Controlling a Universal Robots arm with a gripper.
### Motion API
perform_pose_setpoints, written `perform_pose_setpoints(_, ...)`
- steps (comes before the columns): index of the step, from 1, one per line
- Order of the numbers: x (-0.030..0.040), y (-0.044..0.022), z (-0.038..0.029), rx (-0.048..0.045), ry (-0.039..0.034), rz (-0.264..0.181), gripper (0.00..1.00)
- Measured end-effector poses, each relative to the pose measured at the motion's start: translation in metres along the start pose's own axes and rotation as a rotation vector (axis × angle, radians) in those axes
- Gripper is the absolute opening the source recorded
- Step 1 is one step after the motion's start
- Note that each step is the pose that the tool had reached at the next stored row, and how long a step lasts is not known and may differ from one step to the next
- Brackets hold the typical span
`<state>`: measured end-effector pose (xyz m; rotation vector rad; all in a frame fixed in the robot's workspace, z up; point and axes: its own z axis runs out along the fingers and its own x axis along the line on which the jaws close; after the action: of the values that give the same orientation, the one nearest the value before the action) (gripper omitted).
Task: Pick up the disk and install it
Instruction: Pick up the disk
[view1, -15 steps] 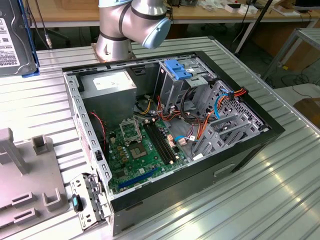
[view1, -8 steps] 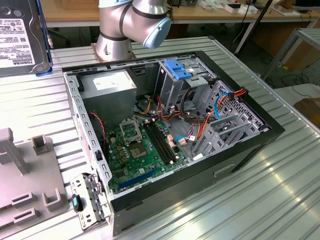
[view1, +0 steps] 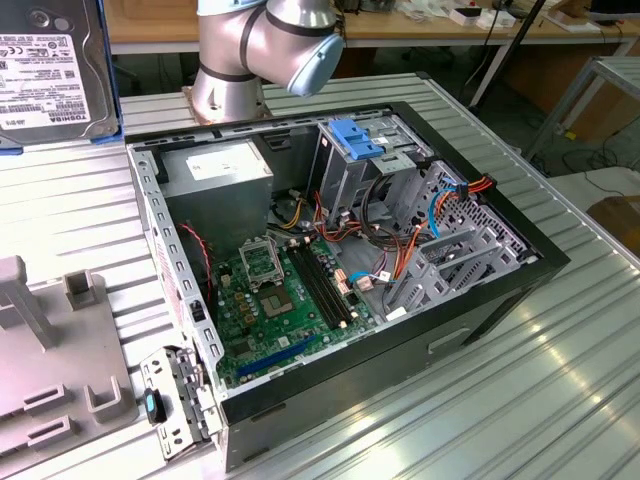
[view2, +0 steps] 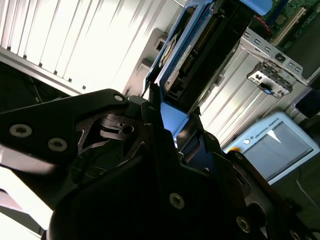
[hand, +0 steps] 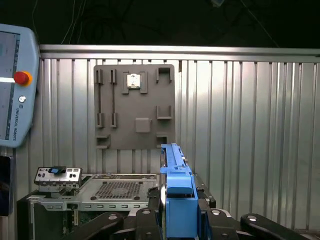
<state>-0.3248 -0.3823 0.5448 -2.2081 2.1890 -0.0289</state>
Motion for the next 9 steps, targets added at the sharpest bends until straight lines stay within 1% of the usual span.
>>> perform_pose_setpoints(1, 0.0002, -0.002, 0.0002, 0.0001, -0.0128, 0.0, 0.37)
perform_pose_setpoints(2, 0.0005, -0.0031, 0.0005, 0.0002, -0.017, 0.001, 0.37)
perform_pose_setpoints(3, 0.0012, -0.0047, 0.0012, 0.0, -0.0188, 0.001, 0.37)
perform_pose_setpoints(6, 0.0047, -0.0097, 0.0035, 0.0, -0.02, 0.001, 0.37)
perform_pose_setpoints(7, 0.0061, -0.012, 0.0041, 0.0002, -0.0204, 0.001, 0.37)
perform_pose_setpoints(9, 0.0092, -0.019, 0.0053, 0.0001, -0.021, 0.001, 0.37)
